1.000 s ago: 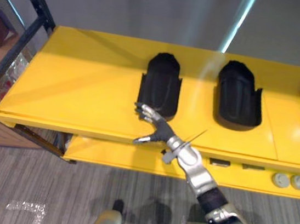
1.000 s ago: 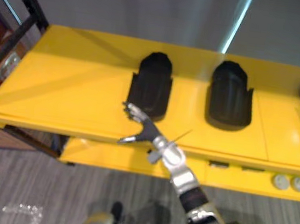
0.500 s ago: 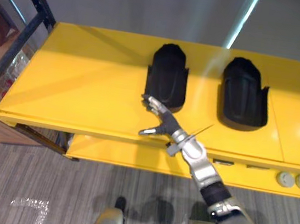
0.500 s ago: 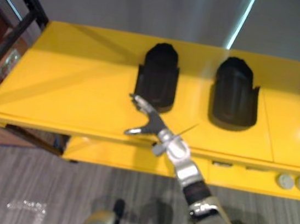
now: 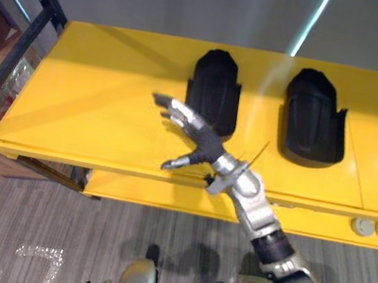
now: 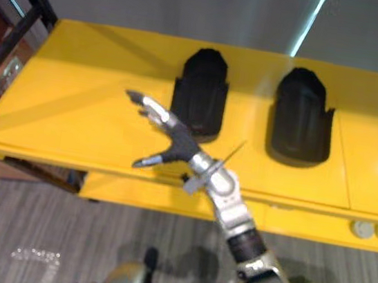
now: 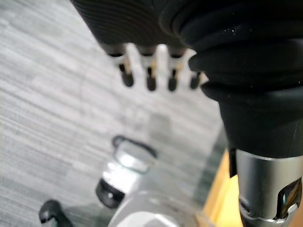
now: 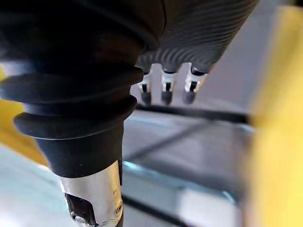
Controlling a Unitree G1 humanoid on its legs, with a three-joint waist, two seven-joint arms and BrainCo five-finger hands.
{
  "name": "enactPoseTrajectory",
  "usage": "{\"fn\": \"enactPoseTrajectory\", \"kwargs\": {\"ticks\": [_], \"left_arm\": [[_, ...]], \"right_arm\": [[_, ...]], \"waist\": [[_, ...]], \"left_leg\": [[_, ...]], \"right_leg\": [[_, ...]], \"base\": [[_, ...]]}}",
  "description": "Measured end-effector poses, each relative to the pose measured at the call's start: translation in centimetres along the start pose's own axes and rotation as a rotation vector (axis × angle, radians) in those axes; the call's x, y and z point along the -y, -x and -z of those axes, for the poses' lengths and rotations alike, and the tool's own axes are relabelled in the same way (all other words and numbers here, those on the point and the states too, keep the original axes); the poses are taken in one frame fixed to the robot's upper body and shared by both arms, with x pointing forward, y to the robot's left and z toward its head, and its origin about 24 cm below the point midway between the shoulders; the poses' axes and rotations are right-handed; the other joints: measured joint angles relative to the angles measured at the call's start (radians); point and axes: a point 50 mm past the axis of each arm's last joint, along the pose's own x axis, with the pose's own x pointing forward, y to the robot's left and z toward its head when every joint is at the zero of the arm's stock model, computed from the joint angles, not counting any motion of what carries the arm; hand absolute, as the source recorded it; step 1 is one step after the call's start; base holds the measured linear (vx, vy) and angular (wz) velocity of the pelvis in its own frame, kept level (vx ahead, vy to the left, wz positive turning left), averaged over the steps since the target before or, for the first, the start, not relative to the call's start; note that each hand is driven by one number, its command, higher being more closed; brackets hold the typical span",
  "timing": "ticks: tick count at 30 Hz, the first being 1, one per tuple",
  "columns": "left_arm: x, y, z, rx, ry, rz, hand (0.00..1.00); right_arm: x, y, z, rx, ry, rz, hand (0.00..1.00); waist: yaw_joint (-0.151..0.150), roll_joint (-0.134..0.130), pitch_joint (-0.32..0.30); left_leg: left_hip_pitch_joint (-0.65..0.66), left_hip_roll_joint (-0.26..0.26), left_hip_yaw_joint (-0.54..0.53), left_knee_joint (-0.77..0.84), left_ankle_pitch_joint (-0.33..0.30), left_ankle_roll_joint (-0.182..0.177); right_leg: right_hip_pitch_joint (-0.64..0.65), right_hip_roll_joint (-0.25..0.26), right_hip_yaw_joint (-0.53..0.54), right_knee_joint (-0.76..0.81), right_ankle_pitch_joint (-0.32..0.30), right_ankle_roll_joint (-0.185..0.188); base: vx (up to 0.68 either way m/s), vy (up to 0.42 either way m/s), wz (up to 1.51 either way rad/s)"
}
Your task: Walk over and take plastic housings, then place them on the shelf
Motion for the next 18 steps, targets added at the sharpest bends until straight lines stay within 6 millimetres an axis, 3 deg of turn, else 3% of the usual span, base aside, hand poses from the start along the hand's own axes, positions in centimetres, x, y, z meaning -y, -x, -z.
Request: {"fn": "enactPoseTrajectory", "kwargs": {"ticks": [3, 7, 11, 18], "left_arm": [[0.0, 0.1, 0.5, -0.014, 0.005, -0.004, 0.0], [0.2, 0.2, 0.7, 0.001, 0.014, -0.008, 0.0], [0.1, 0.4, 1.3, -0.009, 0.017, -0.028, 0.0], [-0.1, 0.5, 1.4, -0.015, 0.015, -0.038, 0.0]], "right_arm": [[2.1, 1.3, -1.3, 0.056, 0.043, 0.177, 0.0], [5.2, 4.1, -3.3, 0.103, 0.174, 0.475, 0.0], [6.7, 7.8, -1.9, -0.081, 0.215, 0.676, 0.0], [6.5, 9.7, 1.4, -0.328, 0.162, 0.661, 0.0]], "waist": [[-0.002, -0.014, -0.009], [-0.047, -0.022, -0.014], [-0.059, -0.022, -0.031], [-0.071, -0.028, -0.04]], "left_leg": [[0.015, 0.004, 0.027, 0.0, -0.006, -0.002], [0.017, 0.004, 0.053, -0.001, -0.011, 0.003], [0.031, 0.007, 0.075, -0.012, -0.01, 0.003], [0.032, -0.001, 0.082, -0.021, -0.007, 0.004]], "right_leg": [[0.0, 0.004, 0.025, -0.003, 0.0, 0.0], [-0.002, 0.004, 0.052, -0.015, 0.002, 0.004], [-0.009, 0.007, 0.077, -0.017, 0.006, 0.01], [-0.018, 0.005, 0.084, -0.017, 0.007, 0.011]], "base": [[-0.05, -0.004, -0.26], [-0.09, 0.012, -0.2], [-0.02, 0.011, -0.18], [0.03, 0.017, -0.01]]}}
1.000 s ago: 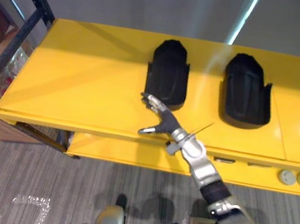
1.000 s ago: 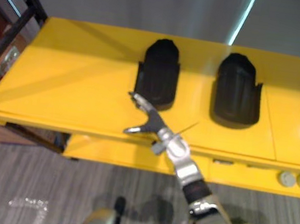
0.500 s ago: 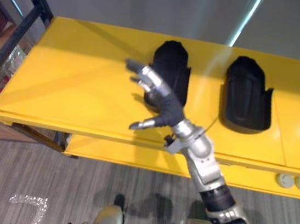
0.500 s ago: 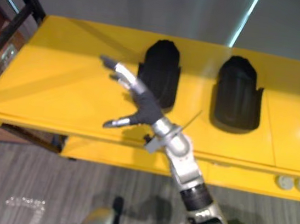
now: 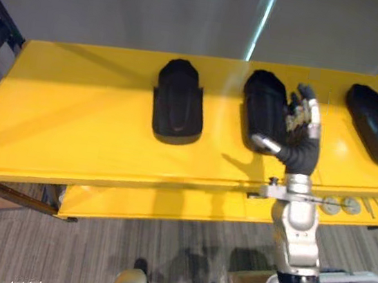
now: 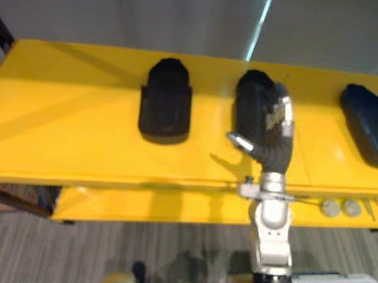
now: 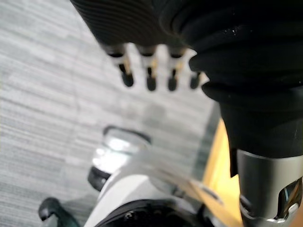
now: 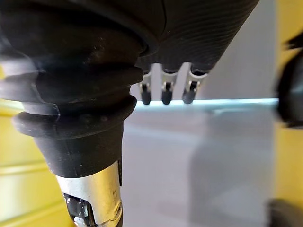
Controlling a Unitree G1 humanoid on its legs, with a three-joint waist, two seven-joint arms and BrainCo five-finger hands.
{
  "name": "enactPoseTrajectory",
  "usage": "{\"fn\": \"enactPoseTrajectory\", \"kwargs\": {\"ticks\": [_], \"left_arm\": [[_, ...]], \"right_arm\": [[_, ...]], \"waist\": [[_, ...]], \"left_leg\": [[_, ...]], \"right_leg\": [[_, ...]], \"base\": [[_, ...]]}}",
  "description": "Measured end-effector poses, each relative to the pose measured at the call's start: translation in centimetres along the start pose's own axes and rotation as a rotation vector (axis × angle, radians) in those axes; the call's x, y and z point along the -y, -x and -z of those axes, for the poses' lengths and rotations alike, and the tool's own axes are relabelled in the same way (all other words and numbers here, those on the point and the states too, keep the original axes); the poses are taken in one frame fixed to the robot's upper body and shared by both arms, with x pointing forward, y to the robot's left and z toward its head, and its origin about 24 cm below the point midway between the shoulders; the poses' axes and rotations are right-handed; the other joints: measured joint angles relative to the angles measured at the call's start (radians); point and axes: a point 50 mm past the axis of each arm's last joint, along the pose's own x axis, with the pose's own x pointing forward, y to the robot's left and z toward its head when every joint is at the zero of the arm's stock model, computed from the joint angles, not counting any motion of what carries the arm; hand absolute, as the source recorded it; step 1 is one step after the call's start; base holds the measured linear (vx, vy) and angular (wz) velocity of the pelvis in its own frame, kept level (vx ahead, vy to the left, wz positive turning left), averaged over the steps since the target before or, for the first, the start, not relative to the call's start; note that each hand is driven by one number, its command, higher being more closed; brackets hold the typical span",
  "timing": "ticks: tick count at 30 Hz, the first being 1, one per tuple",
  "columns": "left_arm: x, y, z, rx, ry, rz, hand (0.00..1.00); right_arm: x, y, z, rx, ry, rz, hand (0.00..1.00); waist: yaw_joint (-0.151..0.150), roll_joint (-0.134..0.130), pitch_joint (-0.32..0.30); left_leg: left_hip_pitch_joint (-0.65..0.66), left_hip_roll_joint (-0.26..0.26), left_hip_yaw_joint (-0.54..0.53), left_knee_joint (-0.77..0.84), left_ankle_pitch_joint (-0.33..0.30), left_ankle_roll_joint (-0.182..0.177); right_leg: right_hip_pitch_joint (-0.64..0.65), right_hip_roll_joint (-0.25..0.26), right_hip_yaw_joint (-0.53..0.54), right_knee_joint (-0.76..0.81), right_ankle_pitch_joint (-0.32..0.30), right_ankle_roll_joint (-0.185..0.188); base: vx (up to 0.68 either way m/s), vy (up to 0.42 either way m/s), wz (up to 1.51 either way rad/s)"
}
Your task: Walk over and take plastic housings, then place them on the shelf
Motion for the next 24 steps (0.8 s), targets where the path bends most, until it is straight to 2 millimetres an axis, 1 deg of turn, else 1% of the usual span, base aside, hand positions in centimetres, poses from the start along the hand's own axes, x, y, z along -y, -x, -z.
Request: {"fn": "enactPoseTrajectory", "kwargs": {"ticks": [1, 3, 6, 12, 15, 17, 20, 24], "left_arm": [[-0.1, 0.0, 0.0, 0.001, 0.005, -0.001, 0.0], [0.0, 0.0, 0.0, -0.003, 0.01, 0.005, 0.0], [-0.1, 0.0, -0.2, 0.001, -0.004, 0.006, 0.0], [-0.2, 0.0, -0.2, -0.005, -0.004, 0.008, 0.0], [-0.2, 0.0, -0.2, -0.005, -0.004, 0.01, 0.0], [-0.1, 0.0, -0.2, -0.009, -0.004, 0.011, 0.0], [-0.1, -0.1, -0.2, -0.012, -0.005, 0.013, 0.0], [0.1, -0.1, -0.3, -0.019, -0.005, 0.021, 0.0]], "right_arm": [[-0.1, 0.1, 0.6, -0.035, 0.001, -0.018, 0.0], [-0.7, 0.1, 1.1, -0.063, -0.002, -0.064, 0.0], [-1.5, -0.1, 1.2, -0.071, 0.003, -0.135, 0.0], [-2.2, -0.5, 1.5, -0.088, 0.011, -0.197, 0.0], [-2.6, -0.5, 2.3, -0.147, 0.017, -0.245, 0.0], [-3.3, -0.2, 3.3, -0.21, -0.001, -0.297, 0.0], [-4.0, -0.1, 4.5, -0.273, -0.005, -0.331, 0.0], [-4.0, -0.1, 5.6, -0.325, 0.016, -0.326, 0.0]], "waist": [[0.0, -0.004, -0.003], [0.001, -0.01, -0.006], [0.003, -0.011, -0.007], [0.002, -0.011, -0.007], [0.003, -0.011, -0.008], [0.004, -0.011, -0.008], [0.004, -0.011, -0.008], [0.017, -0.009, -0.007]], "left_leg": [[0.0, -0.001, -0.001, 0.0, 0.0, 0.0], [-0.001, -0.001, -0.002, -0.001, 0.0, 0.0], [-0.002, -0.001, -0.005, -0.001, 0.0, 0.0], [-0.006, -0.007, -0.012, -0.019, 0.011, 0.004], [-0.021, -0.007, -0.014, -0.018, 0.016, 0.004], [-0.02, -0.008, -0.016, -0.019, 0.018, 0.004], [-0.021, -0.008, -0.017, -0.018, 0.018, 0.004], [-0.021, -0.008, -0.018, -0.017, 0.018, 0.004]], "right_leg": [[0.0, 0.0, 0.0, 0.0, 0.0, 0.0], [0.0, -0.001, 0.0, 0.0, 0.0, 0.0], [0.0, -0.001, 0.0, 0.0, 0.0, 0.0], [-0.005, -0.002, -0.003, 0.0, 0.0, -0.001], [-0.02, -0.002, -0.004, 0.004, 0.0, -0.001], [-0.019, -0.002, -0.004, 0.004, 0.0, -0.001], [-0.019, -0.002, -0.004, 0.004, 0.0, -0.001], [-0.019, -0.002, -0.004, 0.005, -0.001, -0.002]], "base": [[0.0, 0.0, 0.0], [0.01, 0.013, 0.02], [0.0, 0.0, 0.0], [-0.02, 0.006, 0.03], [-0.01, 0.011, 0.04], [0.01, 0.006, 0.02], [0.0, 0.0, 0.0], [0.0, 0.0, 0.0]]}}
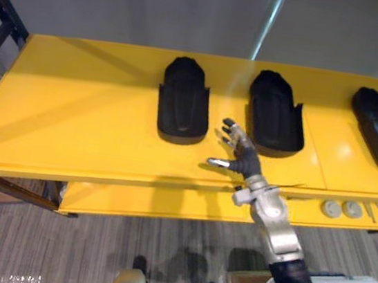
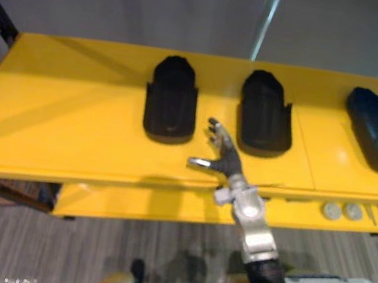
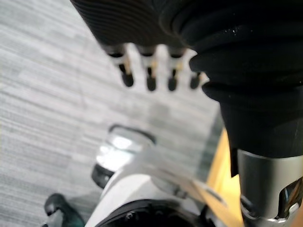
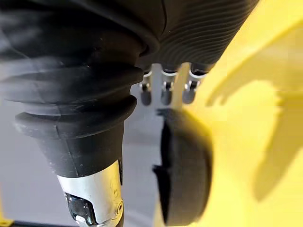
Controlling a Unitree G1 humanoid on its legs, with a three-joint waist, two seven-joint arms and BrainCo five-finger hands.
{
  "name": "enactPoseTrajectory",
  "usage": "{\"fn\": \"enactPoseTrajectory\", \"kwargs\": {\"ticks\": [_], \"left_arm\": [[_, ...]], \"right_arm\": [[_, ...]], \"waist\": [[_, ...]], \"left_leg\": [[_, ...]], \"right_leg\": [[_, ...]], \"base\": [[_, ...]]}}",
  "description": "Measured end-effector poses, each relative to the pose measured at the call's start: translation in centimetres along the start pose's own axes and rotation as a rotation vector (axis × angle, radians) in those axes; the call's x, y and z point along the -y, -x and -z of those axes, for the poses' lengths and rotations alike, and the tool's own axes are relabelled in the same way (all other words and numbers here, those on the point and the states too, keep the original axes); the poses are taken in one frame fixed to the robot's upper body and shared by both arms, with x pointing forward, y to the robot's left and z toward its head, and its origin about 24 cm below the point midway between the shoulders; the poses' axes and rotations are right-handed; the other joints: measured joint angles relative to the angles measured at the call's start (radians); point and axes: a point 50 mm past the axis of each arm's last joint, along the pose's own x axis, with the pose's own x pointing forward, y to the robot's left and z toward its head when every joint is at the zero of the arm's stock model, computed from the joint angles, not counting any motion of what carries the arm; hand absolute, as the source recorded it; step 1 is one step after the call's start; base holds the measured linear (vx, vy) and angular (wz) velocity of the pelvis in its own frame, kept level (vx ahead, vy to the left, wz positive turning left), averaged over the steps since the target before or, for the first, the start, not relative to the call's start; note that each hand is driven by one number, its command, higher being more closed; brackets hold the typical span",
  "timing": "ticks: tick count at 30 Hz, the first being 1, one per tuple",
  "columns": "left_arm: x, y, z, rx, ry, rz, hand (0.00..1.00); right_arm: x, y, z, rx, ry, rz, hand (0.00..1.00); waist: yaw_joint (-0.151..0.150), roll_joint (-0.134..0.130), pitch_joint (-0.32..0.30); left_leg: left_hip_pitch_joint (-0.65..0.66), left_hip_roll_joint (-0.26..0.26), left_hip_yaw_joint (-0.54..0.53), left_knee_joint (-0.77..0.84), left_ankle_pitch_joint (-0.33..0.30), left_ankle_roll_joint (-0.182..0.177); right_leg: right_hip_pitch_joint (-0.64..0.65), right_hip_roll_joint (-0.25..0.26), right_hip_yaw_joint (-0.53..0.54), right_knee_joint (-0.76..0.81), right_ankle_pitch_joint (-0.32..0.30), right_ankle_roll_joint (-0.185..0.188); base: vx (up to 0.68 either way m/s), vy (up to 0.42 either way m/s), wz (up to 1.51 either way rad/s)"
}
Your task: Walk over and take plastic housings, then place them on the shelf
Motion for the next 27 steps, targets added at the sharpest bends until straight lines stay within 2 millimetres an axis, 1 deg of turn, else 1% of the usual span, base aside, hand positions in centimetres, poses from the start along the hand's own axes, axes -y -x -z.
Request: {"fn": "enactPoseTrajectory", "kwargs": {"ticks": [2, 6, 10, 14, 15, 17, 20, 27], "left_arm": [[0.0, 0.0, 0.0, 0.0, 0.0, 0.0, 0.0], [0.1, 0.0, -0.1, 0.0, -0.001, 0.001, 0.0], [0.1, -0.1, -0.1, 0.001, -0.002, -0.003, 0.0], [0.2, -0.1, -0.1, 0.0, -0.001, -0.004, 0.0], [0.2, -0.1, 0.0, -0.001, -0.001, -0.005, 0.0], [0.5, -0.1, 0.0, -0.003, -0.011, 0.004, 0.0], [0.5, -0.1, 0.1, -0.007, -0.015, 0.005, 0.0], [0.5, -0.1, 0.1, -0.006, -0.016, 0.005, 0.0]], "right_arm": [[0.0, -0.3, 0.4, -0.021, 0.036, 0.01, 0.0], [-0.3, -0.5, 1.4, -0.056, 0.041, 0.038, 0.0], [-0.3, -0.6, 1.4, -0.053, 0.035, 0.053, 0.0], [-0.1, -0.9, 1.6, -0.047, 0.021, 0.089, 0.0], [0.0, -1.0, 1.5, -0.047, 0.02, 0.089, 0.0], [-0.1, -1.2, 1.5, -0.046, 0.021, 0.088, 0.0], [-0.1, -1.3, 1.5, -0.038, 0.024, 0.087, 0.0], [-0.2, -1.3, 1.5, -0.019, 0.039, 0.076, 0.0]], "waist": [[0.001, 0.001, 0.001], [0.002, 0.004, 0.003], [0.003, 0.005, 0.003], [0.004, 0.009, 0.005], [0.005, 0.011, 0.006], [0.007, 0.025, 0.015], [0.008, 0.031, 0.017], [0.009, 0.031, 0.017]], "left_leg": [[0.0, 0.0, -0.001, 0.001, 0.0, 0.0], [0.002, -0.001, -0.005, 0.001, 0.004, 0.001], [0.002, -0.003, -0.011, -0.007, 0.014, 0.002], [0.007, -0.007, -0.031, -0.053, 0.053, -0.001], [0.009, -0.006, -0.03, -0.057, 0.057, -0.001], [0.024, -0.008, -0.029, -0.082, 0.074, 0.0], [0.036, -0.009, -0.029, -0.12, 0.1, 0.0], [0.039, -0.011, -0.03, -0.139, 0.111, 0.001]], "right_leg": [[0.0, 0.0, 0.0, 0.002, 0.0, 0.0], [-0.003, -0.001, -0.005, 0.003, 0.0, 0.0], [-0.003, -0.001, -0.011, 0.003, 0.0, 0.0], [-0.006, 0.0, -0.034, 0.004, 0.0, 0.0], [-0.007, 0.0, -0.033, 0.006, 0.0, 0.0], [-0.007, -0.001, -0.033, 0.012, 0.0, 0.001], [-0.013, 0.0, -0.034, 0.012, 0.003, 0.005], [-0.014, 0.0, -0.036, 0.01, 0.006, 0.01]], "base": [[0.0, 0.0, 0.0], [0.0, 0.0, 0.0], [-0.01, 0.0, 0.03], [-0.04, -0.014, 0.14], [-0.06, -0.014, 0.0], [-0.07, -0.009, -0.03], [-0.06, -0.005, 0.01], [-0.01, -0.001, 0.0]]}}
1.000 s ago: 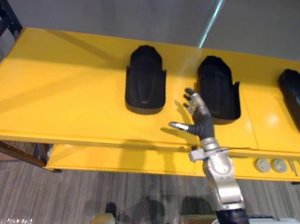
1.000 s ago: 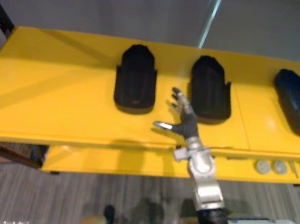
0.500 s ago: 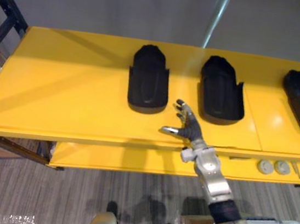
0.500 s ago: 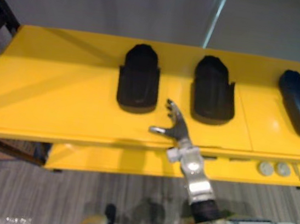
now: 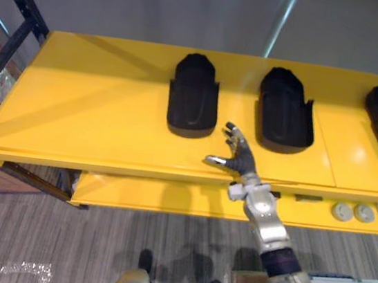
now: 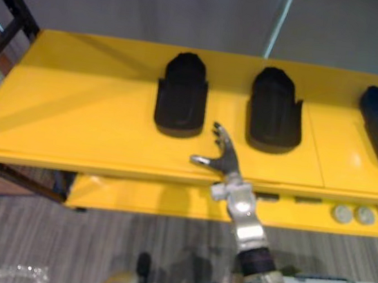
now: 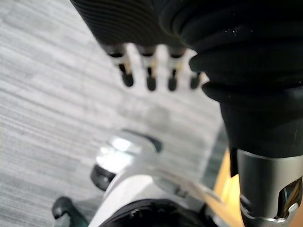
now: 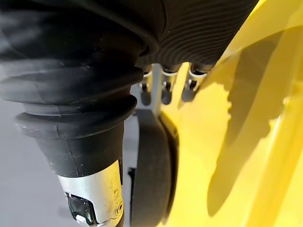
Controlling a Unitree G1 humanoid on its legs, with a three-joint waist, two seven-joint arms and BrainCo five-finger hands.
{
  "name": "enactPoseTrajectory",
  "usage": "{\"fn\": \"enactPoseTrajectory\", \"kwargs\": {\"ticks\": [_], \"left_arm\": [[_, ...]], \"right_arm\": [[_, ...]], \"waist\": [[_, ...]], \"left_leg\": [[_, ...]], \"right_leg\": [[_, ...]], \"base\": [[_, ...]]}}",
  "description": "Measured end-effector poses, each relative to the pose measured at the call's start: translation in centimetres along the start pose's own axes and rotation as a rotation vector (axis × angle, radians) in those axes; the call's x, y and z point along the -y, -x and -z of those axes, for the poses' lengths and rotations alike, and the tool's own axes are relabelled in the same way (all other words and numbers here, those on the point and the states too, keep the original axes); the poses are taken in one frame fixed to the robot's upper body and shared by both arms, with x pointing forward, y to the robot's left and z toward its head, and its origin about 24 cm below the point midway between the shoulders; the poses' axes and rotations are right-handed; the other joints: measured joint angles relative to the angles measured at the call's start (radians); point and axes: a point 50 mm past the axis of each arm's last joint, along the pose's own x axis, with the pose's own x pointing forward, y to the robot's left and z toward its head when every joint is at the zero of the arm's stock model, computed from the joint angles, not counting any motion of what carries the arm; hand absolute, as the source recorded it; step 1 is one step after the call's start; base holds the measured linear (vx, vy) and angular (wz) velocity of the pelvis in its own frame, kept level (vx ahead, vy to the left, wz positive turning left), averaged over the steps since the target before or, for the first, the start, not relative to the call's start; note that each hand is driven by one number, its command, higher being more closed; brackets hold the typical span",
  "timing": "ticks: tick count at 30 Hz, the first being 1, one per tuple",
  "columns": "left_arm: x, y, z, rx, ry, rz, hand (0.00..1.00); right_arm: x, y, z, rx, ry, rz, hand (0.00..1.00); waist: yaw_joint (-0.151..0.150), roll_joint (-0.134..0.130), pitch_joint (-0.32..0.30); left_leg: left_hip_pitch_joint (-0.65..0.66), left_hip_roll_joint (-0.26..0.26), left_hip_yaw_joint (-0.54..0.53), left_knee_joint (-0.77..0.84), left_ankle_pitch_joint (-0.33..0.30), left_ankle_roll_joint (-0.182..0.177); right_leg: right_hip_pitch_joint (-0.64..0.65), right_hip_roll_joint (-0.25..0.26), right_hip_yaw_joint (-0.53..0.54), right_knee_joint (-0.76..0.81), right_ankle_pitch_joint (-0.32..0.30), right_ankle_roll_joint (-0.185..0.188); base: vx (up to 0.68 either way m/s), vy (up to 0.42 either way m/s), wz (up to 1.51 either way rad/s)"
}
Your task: Walk over and take plastic housings, then place them on the shelf
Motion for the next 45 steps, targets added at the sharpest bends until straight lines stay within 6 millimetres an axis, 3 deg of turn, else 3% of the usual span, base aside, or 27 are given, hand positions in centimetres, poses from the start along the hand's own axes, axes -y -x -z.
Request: {"fn": "enactPoseTrajectory", "kwargs": {"ticks": [9, 16, 20, 29, 33, 35, 38, 39, 41, 43, 45], "left_arm": [[0.1, -0.1, -0.1, 0.003, -0.003, 0.002, 0.0], [0.3, -0.3, -0.5, 0.005, -0.006, 0.007, 0.0], [0.6, -0.5, -1.0, 0.018, -0.003, 0.015, 0.0], [1.0, -0.7, -1.6, 0.032, -0.007, 0.024, 0.0], [1.0, -0.7, -1.6, 0.031, -0.012, 0.023, 0.0], [0.7, -0.7, -1.6, 0.033, -0.033, 0.014, 0.0], [0.1, -0.7, -1.7, 0.035, -0.042, -0.013, 0.0], [-0.1, -0.8, -1.8, 0.037, -0.051, -0.018, 0.0], [-0.5, -0.8, -2.3, 0.043, -0.109, -0.028, 0.0], [-0.4, -0.9, -2.4, 0.039, -0.145, -0.024, 0.0], [-0.4, -1.1, -2.5, 0.016, -0.212, -0.011, 0.0]], "right_arm": [[-1.3, -0.1, -0.1, 0.014, -0.008, -0.032, 0.0], [-1.3, -1.3, -1.2, 0.051, 0.017, -0.002, 0.0], [-1.3, -2.1, -2.3, 0.088, 0.024, 0.002, 0.0], [-1.1, -2.3, -2.7, 0.108, 0.076, 0.057, 0.0], [-0.5, -2.1, -4.9, 0.217, 0.161, 0.165, 0.0], [0.4, -1.1, -8.3, 0.396, 0.188, 0.259, 0.0], [3.1, 1.5, -11.4, 0.578, 0.18, 0.39, 0.0], [3.8, 2.1, -11.7, 0.598, 0.185, 0.421, 0.0], [7.0, 4.5, -11.6, 0.603, 0.215, 0.561, 0.0], [9.0, 6.1, -10.7, 0.56, 0.243, 0.654, 0.0], [11.7, 9.2, -8.7, 0.454, 0.255, 0.786, 0.0]], "waist": [[0.0, 0.0, 0.0], [0.003, -0.001, 0.003], [0.003, 0.003, 0.035], [0.003, 0.003, 0.041], [0.001, -0.001, 0.041], [-0.007, -0.011, 0.036], [-0.031, -0.043, 0.016], [-0.04, -0.051, 0.009], [-0.073, -0.08, -0.026], [-0.097, -0.093, -0.055], [-0.13, -0.093, -0.096]], "left_leg": [[-0.002, 0.005, -0.004, 0.002, 0.0, 0.0], [-0.019, 0.009, -0.007, 0.021, -0.005, 0.001], [-0.023, 0.014, -0.009, 0.037, -0.011, 0.002], [-0.036, 0.015, -0.009, 0.043, -0.012, 0.002], [-0.016, 0.022, 0.02, 0.036, -0.02, -0.002], [0.009, 0.031, 0.06, 0.026, -0.03, -0.007], [0.054, 0.037, 0.113, -0.007, -0.032, -0.012], [0.063, 0.038, 0.122, -0.013, -0.033, -0.013], [0.104, 0.037, 0.176, -0.036, -0.041, -0.024], [0.12, 0.038, 0.214, -0.036, -0.055, -0.028], [0.148, 0.043, 0.282, -0.032, -0.082, -0.034]], "right_leg": [[0.003, 0.0, -0.002, -0.001, 0.002, 0.0], [0.0, 0.0, -0.001, 0.009, 0.0, -0.005], [-0.003, 0.001, 0.0, 0.021, -0.005, -0.012], [-0.018, 0.002, 0.001, 0.024, -0.005, -0.012], [-0.018, 0.008, 0.03, 0.017, -0.004, -0.011], [-0.018, 0.02, 0.068, -0.002, 0.005, -0.012], [-0.016, 0.034, 0.116, -0.018, 0.011, -0.012], [-0.015, 0.036, 0.123, -0.02, 0.012, -0.012], [-0.014, 0.044, 0.173, -0.035, 0.019, -0.013], [-0.017, 0.049, 0.209, -0.046, 0.025, -0.012], [-0.02, 0.061, 0.271, -0.062, 0.036, -0.012]], "base": [[0.0, 0.0, 0.0], [-0.02, 0.002, 0.01], [-0.03, -0.003, 0.0], [0.0, 0.0, 0.0], [0.0, 0.003, -0.22], [0.03, 0.007, -0.49], [0.07, 0.001, -0.5], [0.12, 0.018, -0.48], [0.12, 0.052, -0.65], [0.09, 0.06, -0.67], [0.07, 0.047, -0.81]]}}
